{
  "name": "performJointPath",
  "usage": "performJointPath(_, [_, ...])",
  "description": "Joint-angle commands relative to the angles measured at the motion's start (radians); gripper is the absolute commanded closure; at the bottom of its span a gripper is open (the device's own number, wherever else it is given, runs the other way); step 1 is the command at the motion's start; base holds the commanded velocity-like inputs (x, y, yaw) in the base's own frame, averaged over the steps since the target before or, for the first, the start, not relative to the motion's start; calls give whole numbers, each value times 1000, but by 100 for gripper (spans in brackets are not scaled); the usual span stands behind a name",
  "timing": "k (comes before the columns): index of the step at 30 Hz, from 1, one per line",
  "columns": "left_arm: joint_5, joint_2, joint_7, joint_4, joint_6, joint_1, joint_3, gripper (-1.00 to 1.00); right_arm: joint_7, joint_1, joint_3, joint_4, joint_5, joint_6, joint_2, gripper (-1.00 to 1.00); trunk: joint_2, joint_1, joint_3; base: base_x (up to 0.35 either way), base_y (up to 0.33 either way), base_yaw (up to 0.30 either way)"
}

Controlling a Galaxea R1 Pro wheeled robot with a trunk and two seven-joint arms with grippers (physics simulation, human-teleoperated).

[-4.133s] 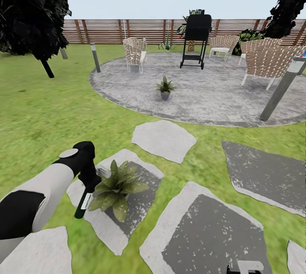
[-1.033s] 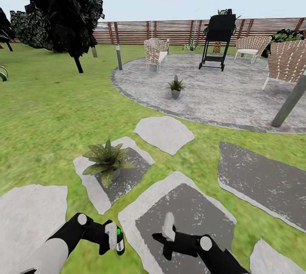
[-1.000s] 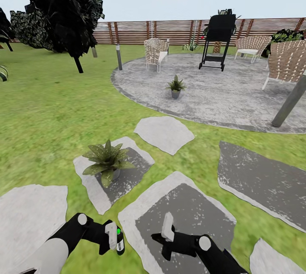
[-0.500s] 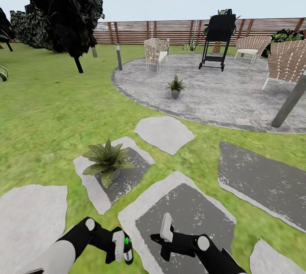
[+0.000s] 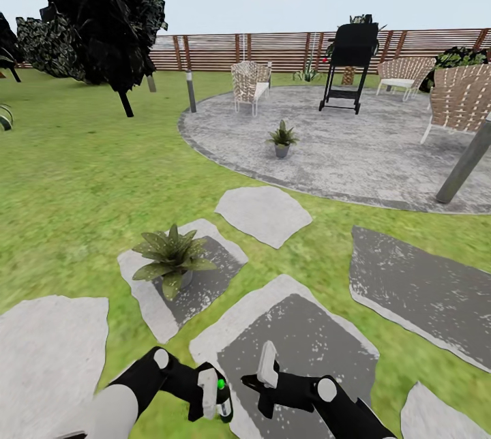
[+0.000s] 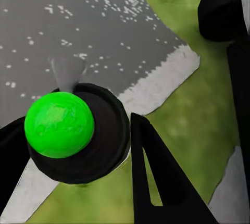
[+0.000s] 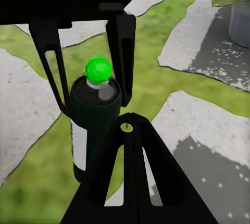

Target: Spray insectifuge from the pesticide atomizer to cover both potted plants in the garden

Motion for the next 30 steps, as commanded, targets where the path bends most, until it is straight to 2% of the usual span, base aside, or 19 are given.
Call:
performJointPath(1, [-8,-6,6,-2,-3,-1,8,100,-1,0,-1,-1,9,-5,0,100,0,0,-1,0,0,0])
performJointPath(4, [-10,-14,55,1,-3,0,8,100,-1,0,-1,-1,8,-5,0,100,0,0,-1,0,0,0])
performJointPath(6, [-10,-15,64,5,-3,-1,8,100,-1,0,-1,-1,9,-5,0,100,0,0,-1,0,0,0])
performJointPath(30, [-10,-45,62,10,-11,0,8,100,-1,0,-1,-2,8,-5,-1,100,0,0,-1,0,0,0])
